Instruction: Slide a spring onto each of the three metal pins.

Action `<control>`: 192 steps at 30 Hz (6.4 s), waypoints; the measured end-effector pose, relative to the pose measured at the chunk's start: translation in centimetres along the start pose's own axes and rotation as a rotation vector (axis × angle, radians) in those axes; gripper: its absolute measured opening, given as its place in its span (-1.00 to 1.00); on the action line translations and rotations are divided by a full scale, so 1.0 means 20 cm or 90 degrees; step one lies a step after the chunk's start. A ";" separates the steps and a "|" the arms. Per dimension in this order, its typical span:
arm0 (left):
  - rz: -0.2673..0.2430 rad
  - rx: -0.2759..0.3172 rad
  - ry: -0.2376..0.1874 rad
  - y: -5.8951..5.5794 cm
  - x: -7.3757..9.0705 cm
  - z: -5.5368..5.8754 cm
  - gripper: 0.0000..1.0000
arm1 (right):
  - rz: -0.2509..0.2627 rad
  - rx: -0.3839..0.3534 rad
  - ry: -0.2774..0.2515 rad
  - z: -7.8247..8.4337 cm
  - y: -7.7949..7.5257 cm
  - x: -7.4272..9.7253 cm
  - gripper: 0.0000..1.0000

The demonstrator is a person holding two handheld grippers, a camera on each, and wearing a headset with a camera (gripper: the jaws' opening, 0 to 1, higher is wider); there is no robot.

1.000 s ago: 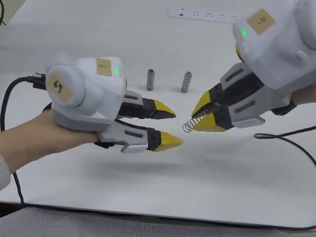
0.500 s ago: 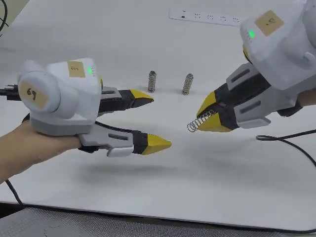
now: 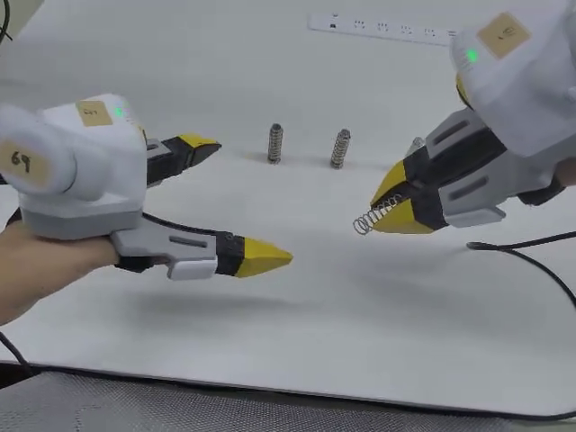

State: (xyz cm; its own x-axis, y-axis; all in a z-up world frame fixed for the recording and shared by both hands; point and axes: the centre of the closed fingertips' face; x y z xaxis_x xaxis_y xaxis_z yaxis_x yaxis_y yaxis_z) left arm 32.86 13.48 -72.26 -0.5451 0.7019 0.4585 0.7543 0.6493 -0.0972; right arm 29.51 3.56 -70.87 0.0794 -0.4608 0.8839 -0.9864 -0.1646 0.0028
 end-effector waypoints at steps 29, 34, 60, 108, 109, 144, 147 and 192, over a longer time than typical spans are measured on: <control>-0.019 0.026 -0.017 0.03 0.00 0.02 0.96 | 0.022 0.004 0.082 0.21 -0.25 0.10 -0.85; -0.021 0.024 -0.012 0.03 0.00 0.04 0.96 | 0.033 0.019 0.113 0.26 -0.34 0.13 -0.84; -0.017 0.023 0.002 0.04 -0.03 0.08 0.93 | 0.068 0.037 0.186 0.41 -0.62 0.15 -0.84; -0.017 0.035 0.013 0.07 -0.05 0.12 0.85 | 0.038 0.048 0.225 0.49 -0.71 0.04 -0.84; -0.017 0.035 0.013 0.07 -0.05 0.12 0.85 | 0.038 0.050 0.224 0.49 -0.71 0.03 -0.84; -0.015 0.040 0.014 0.07 -0.05 0.13 0.82 | -0.006 0.039 0.233 0.53 -0.71 -0.14 -0.84; -0.018 0.042 0.011 0.07 -0.04 0.12 0.82 | -0.008 0.039 0.234 0.54 -0.71 -0.15 -0.84; -0.023 0.040 0.015 0.08 -0.04 0.13 0.79 | -0.001 0.035 0.221 0.56 -0.69 -0.19 -0.50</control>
State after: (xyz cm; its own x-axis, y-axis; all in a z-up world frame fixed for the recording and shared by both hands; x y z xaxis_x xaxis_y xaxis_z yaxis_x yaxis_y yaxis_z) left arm 33.63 14.70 -75.15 -0.5623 0.6706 0.4839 0.7090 0.6921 -0.1353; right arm 44.45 -2.15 -79.47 0.0185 -0.1383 0.9902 -0.9762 -0.2164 -0.0119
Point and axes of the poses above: the centre of the closed fingertips' face, and the gripper's own axes: x roughly backward along the fingers, y roughly to its left, z roughly out of its underside, and after that the axes turned 6 degrees about y, right-handed
